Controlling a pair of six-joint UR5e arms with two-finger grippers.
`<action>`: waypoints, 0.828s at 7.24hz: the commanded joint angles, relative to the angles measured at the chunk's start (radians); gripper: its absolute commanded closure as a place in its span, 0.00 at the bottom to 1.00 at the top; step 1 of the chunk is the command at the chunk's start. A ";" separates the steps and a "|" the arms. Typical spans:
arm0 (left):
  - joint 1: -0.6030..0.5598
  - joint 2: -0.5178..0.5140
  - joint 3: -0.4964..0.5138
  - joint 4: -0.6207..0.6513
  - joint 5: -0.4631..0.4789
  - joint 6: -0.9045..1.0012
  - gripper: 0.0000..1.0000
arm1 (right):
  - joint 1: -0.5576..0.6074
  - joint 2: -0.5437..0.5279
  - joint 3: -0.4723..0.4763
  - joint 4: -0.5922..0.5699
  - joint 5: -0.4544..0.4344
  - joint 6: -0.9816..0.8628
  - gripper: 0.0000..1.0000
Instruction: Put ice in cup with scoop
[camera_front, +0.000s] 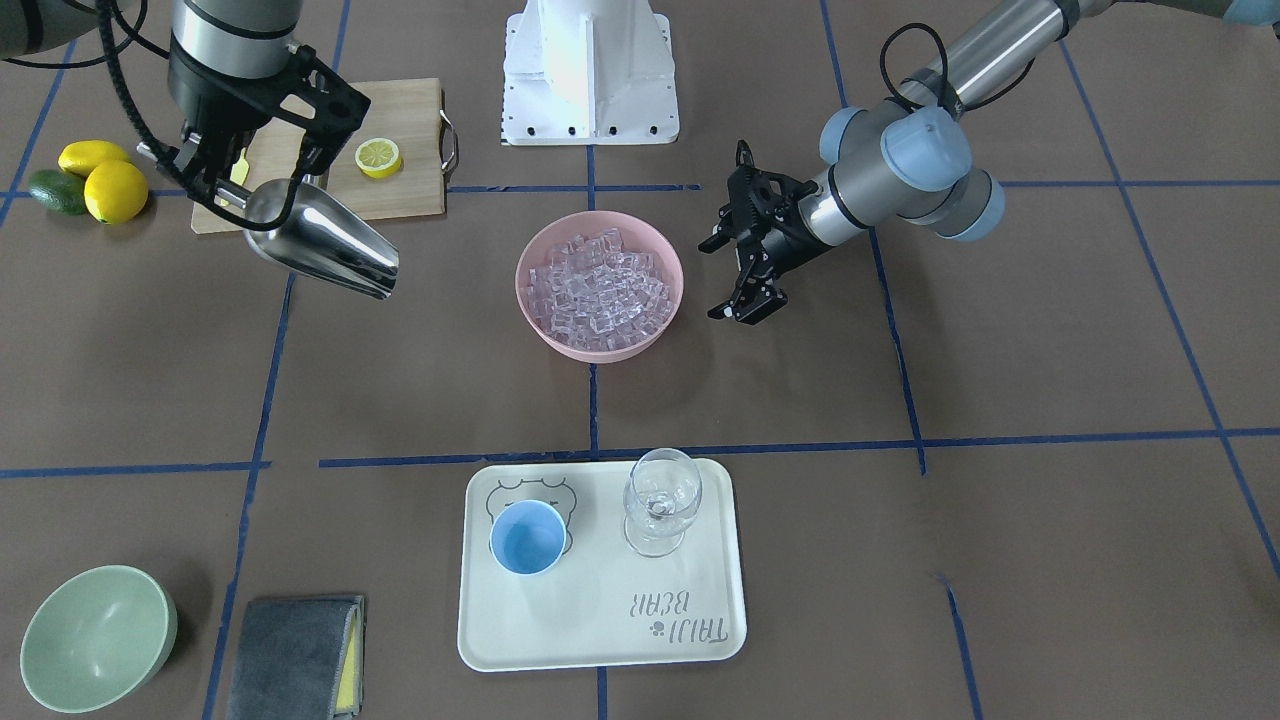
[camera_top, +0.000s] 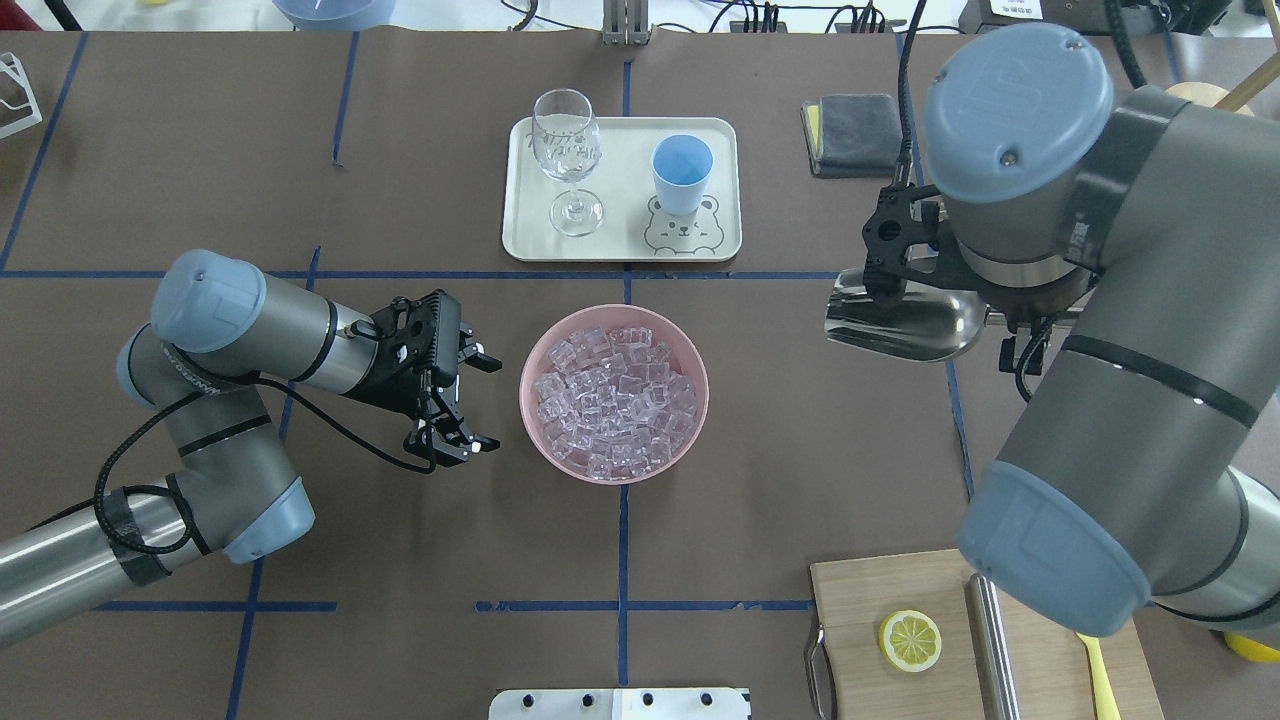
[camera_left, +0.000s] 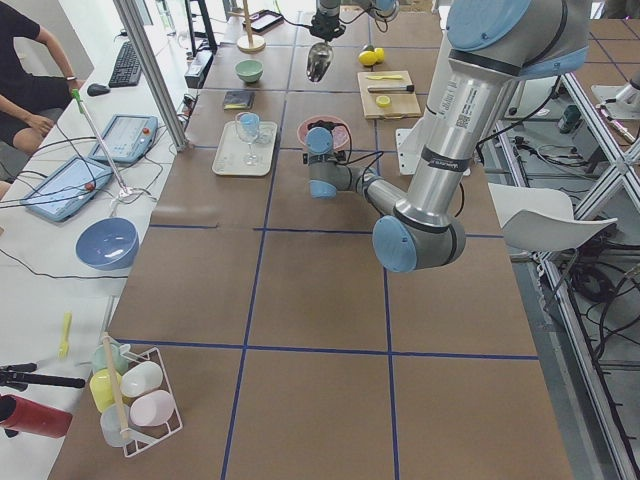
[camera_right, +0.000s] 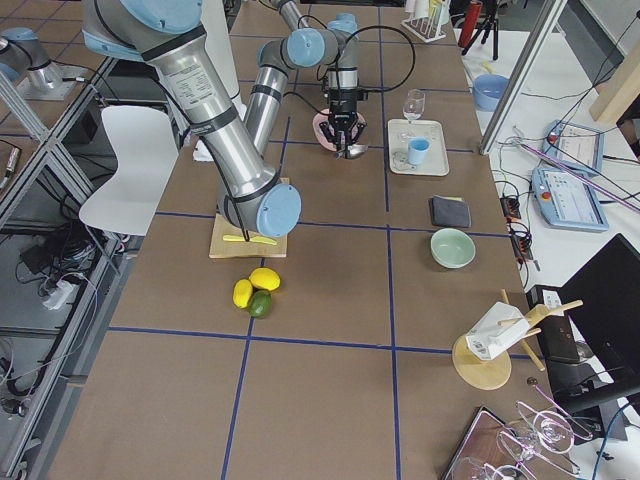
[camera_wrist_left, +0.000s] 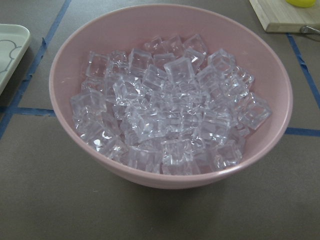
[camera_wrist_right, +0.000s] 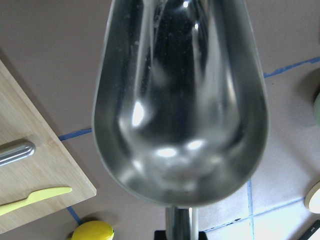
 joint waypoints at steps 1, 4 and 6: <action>0.003 -0.008 0.015 0.001 0.001 -0.007 0.00 | -0.029 0.014 -0.007 0.000 -0.011 0.003 1.00; 0.003 -0.021 0.018 0.003 0.001 -0.007 0.00 | -0.124 0.067 -0.085 -0.009 -0.110 0.050 1.00; 0.003 -0.021 0.023 0.004 0.000 -0.007 0.00 | -0.130 0.134 -0.194 -0.009 -0.109 0.041 1.00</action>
